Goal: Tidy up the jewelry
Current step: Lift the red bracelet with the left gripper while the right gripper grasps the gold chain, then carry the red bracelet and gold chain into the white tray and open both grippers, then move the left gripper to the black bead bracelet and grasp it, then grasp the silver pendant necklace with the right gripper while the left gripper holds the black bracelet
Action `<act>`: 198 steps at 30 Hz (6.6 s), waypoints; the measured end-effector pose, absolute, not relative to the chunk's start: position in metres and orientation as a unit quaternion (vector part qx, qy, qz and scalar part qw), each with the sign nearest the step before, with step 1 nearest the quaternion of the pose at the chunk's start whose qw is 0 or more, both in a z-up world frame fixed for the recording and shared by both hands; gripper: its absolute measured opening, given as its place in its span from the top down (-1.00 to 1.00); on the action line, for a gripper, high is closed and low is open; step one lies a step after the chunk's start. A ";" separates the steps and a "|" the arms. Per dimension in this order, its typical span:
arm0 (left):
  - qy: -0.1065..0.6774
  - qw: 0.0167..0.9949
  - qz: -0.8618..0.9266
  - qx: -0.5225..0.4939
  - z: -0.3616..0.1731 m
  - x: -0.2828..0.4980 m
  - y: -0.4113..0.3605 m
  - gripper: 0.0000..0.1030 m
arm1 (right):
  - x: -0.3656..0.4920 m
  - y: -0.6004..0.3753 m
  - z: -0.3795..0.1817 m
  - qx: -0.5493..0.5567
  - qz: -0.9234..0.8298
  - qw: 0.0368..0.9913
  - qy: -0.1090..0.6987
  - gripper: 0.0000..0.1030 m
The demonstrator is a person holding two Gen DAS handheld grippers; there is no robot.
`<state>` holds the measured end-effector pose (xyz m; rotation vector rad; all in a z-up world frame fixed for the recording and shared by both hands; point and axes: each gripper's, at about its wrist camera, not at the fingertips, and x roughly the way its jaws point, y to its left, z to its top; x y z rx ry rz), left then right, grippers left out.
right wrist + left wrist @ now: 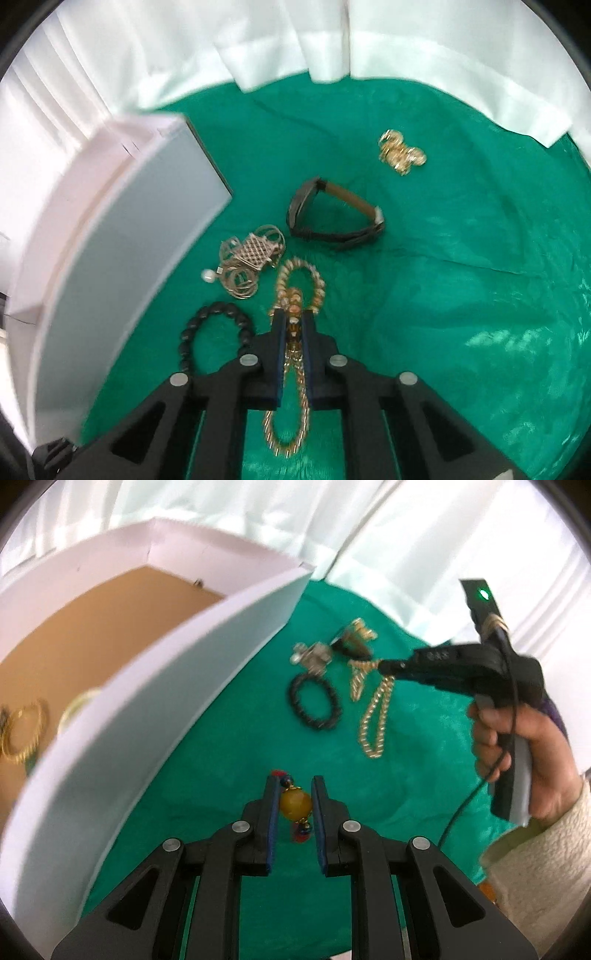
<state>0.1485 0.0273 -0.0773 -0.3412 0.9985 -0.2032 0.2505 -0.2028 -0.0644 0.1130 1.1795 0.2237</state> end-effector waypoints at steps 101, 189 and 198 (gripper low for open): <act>0.461 0.887 -0.027 -0.016 -0.044 0.112 -0.010 -0.70 | 0.074 -0.226 -0.037 0.023 0.120 0.885 0.449 0.15; 0.527 0.850 -0.016 -0.024 -0.136 0.160 -0.005 0.82 | 0.330 -0.171 -0.117 0.146 0.047 0.794 0.589 0.11; 0.521 0.853 -0.020 -0.027 -0.130 0.144 -0.003 0.82 | 0.331 -0.143 -0.117 0.060 0.028 0.810 0.583 0.42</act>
